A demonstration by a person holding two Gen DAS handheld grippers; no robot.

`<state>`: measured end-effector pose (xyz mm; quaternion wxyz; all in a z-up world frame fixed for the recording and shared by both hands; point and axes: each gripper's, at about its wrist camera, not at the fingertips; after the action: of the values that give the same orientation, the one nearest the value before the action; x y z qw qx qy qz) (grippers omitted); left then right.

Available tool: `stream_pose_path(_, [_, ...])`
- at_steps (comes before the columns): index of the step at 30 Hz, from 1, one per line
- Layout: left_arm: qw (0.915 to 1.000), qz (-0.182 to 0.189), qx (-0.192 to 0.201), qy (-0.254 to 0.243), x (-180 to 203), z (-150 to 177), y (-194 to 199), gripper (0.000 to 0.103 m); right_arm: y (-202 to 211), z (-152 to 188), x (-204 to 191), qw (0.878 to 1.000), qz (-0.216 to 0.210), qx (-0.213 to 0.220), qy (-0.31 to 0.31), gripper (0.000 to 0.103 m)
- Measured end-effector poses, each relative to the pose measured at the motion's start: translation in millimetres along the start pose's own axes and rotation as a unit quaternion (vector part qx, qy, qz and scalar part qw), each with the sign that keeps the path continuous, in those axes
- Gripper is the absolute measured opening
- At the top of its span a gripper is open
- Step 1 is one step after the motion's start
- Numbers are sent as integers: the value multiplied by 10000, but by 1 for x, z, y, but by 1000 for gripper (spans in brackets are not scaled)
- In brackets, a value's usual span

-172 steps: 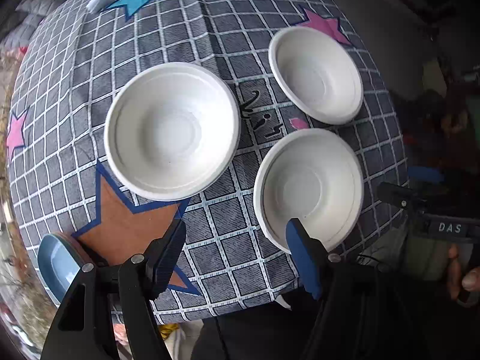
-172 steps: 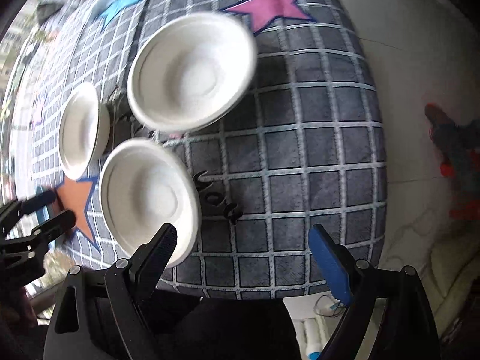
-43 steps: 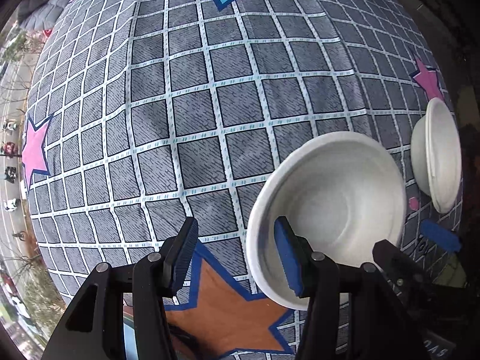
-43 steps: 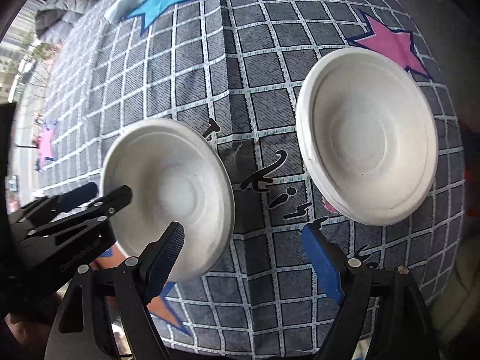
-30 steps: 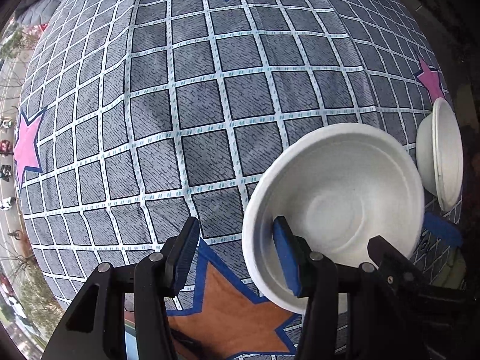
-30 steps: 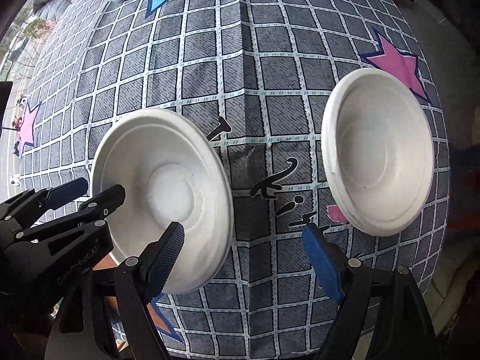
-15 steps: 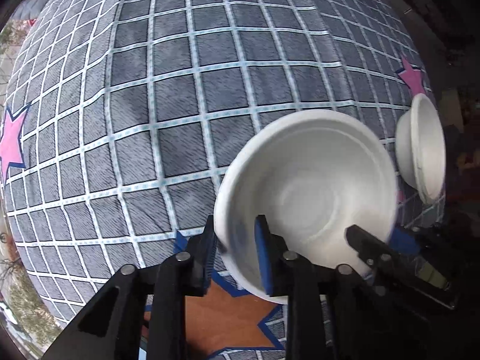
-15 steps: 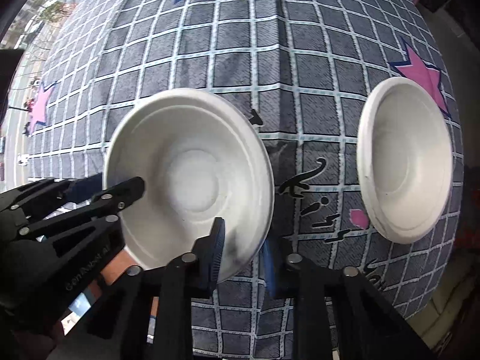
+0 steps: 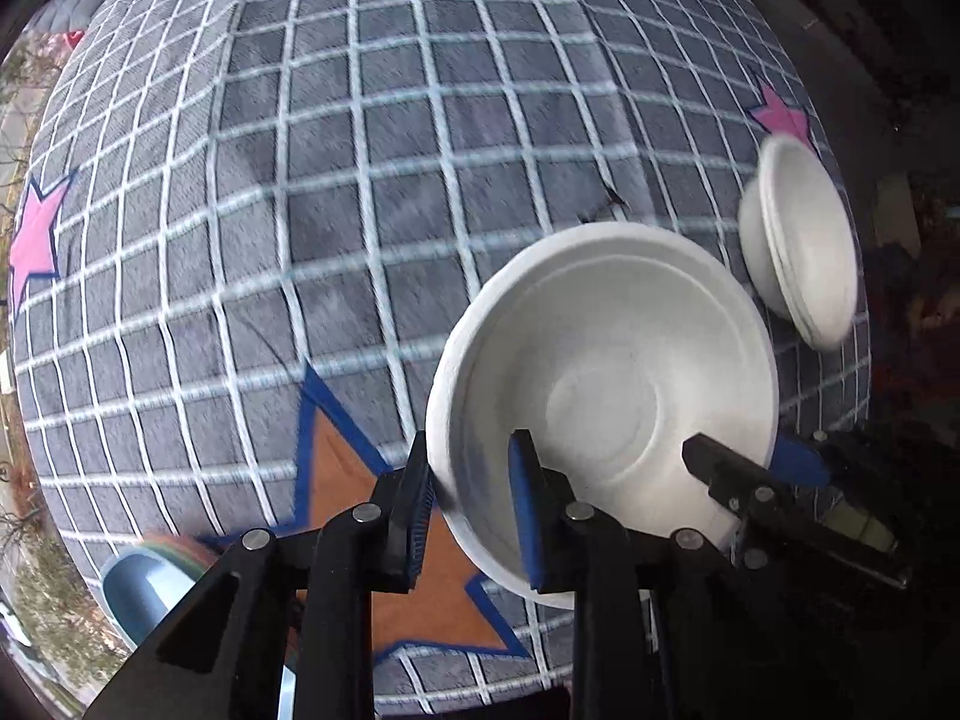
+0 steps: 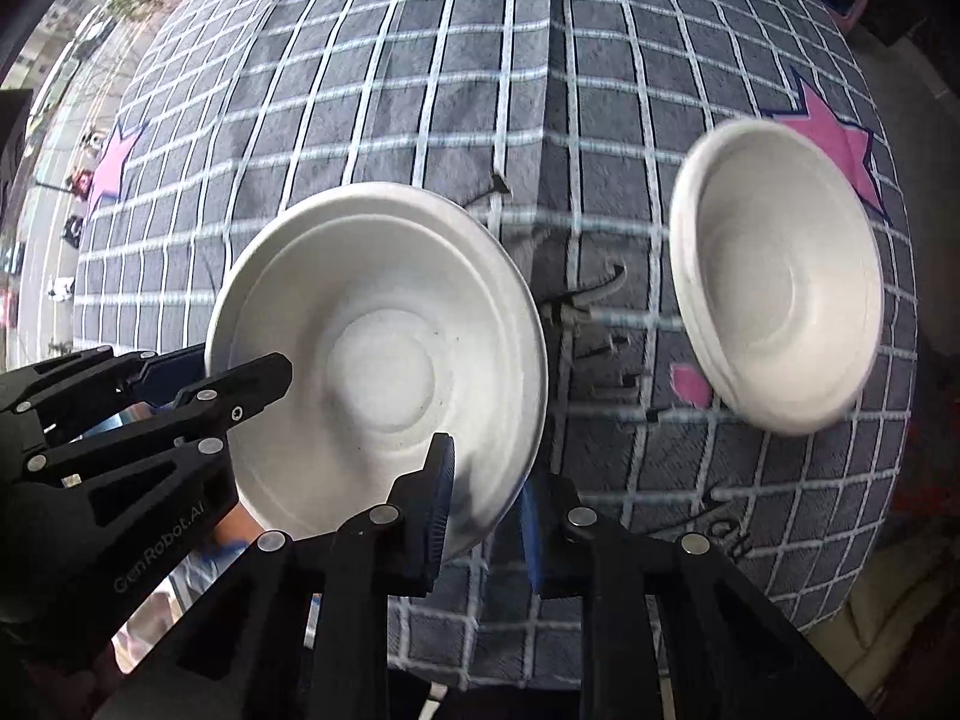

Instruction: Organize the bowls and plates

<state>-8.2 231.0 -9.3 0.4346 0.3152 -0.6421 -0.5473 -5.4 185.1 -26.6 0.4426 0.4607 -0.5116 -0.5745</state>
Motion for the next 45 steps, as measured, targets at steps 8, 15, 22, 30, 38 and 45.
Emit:
stream_pose_path(8, [9978,76,-390,-532,61,53,-18,27,-9,48,16,9970,264,-146,708,22])
stream_pose_path(15, [9948,119,-557,-847,109,60,-31,28,-20,66,48,9957,301,-326,817,23])
stream_pose_path(22, [9937,45,-724,-855,139,56,-43,29,-36,79,86,9916,487,-466,1101,23])
stream_pose_path(30, [9951,-12,-660,-732,130,13,-30,29,-30,56,104,9918,472,-406,1121,23])
stream_pose_path(38, [9949,-39,-671,-758,131,11,-24,29,-20,25,135,9905,491,-391,1221,23])
stream_pose_path(45, [9951,-64,-685,-703,129,13,-33,29,-12,34,116,9906,482,-409,1210,23])
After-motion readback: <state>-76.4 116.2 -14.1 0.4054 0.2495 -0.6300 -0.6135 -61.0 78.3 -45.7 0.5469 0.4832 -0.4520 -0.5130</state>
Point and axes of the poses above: each gripper's, at about its wrist camera, not at the fingertips, and y roughly against the way its jaws point, x to its right, z to its underside, and after that the axes turned 14 degrees about -y, right-handed
